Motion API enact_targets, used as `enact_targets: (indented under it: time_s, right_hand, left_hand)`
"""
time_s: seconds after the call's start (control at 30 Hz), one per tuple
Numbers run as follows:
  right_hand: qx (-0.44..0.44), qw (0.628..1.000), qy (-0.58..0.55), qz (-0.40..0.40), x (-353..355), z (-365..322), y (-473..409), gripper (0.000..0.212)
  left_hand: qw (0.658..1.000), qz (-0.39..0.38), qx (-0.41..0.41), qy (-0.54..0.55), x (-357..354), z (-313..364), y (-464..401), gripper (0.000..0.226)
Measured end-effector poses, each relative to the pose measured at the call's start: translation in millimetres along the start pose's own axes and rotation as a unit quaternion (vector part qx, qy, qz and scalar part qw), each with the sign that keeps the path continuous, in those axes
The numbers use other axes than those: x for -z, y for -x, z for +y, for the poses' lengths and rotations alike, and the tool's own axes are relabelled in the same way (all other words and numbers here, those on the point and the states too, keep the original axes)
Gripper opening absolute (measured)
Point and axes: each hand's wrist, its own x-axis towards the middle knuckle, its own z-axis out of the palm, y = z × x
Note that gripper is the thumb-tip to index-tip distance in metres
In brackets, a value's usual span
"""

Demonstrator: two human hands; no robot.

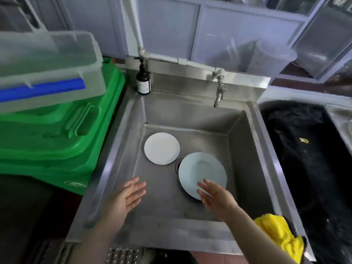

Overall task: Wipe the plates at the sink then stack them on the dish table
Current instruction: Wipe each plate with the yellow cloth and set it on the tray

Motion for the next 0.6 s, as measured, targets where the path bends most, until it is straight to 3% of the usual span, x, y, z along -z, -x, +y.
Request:
enact_targets:
  time_s: [0.17, 0.33, 0.6]
  right_hand:
    - [-0.044, 0.999, 0.025, 0.019, -31.7, 24.0, -28.1, 0.021]
    - [-0.085, 0.994, 0.066, 0.017, -58.4, 44.3, -64.3, 0.017]
    - [-0.137, 0.984, 0.107, 0.048, -96.9, 57.5, -152.7, 0.032]
  left_hand:
    - [0.999, 0.036, 0.000, -0.034, 31.6, -6.7, -3.6, 0.027]
    - [0.998, 0.064, 0.026, 0.012, 47.5, -8.0, -12.4, 0.024]
    - [0.995, 0.042, 0.082, -0.028, 30.6, -1.9, -45.4, 0.029]
